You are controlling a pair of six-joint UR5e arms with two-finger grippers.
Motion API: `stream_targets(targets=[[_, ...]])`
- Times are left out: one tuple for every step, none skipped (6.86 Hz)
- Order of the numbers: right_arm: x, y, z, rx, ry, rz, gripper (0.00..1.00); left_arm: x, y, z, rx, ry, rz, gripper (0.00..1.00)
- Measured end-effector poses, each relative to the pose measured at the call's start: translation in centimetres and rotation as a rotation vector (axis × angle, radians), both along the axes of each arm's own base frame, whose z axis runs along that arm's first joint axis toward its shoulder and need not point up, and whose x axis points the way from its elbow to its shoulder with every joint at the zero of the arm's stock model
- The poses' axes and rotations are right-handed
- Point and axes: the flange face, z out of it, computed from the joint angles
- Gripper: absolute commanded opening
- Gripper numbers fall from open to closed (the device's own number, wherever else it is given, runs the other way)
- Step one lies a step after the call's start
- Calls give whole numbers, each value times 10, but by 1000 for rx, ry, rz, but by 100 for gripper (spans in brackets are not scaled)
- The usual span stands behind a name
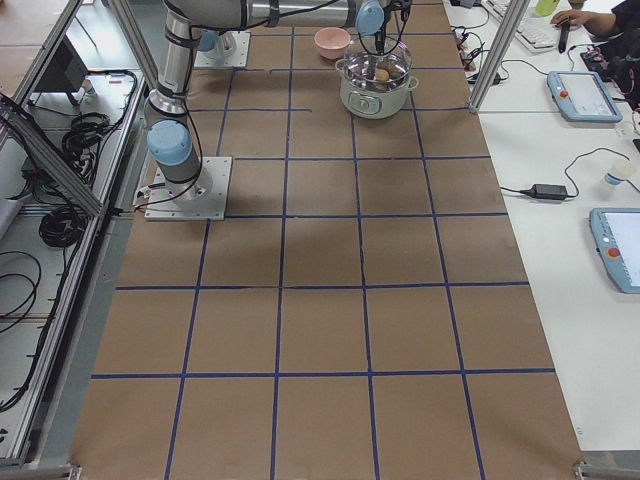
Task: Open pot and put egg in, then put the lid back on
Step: 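Lower the glass lid onto the pot with the right gripper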
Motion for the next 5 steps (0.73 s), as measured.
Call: stream_targets(targets=[[1, 1, -3, -1, 4, 5, 36, 11, -1, -1, 18, 7, -14, 100], [0, 1, -4, -8, 10, 7, 41, 15, -2, -2, 30, 19, -35, 100], [1, 0, -5, -22, 9, 6, 44, 16, -1, -4, 38, 30, -52, 100], [0, -1, -5, -38, 7, 5, 48, 17, -1, -6, 50, 32, -80, 100], [-1, -2, -6, -52, 13, 1, 50, 18, 1, -9, 68, 33, -108, 100]])
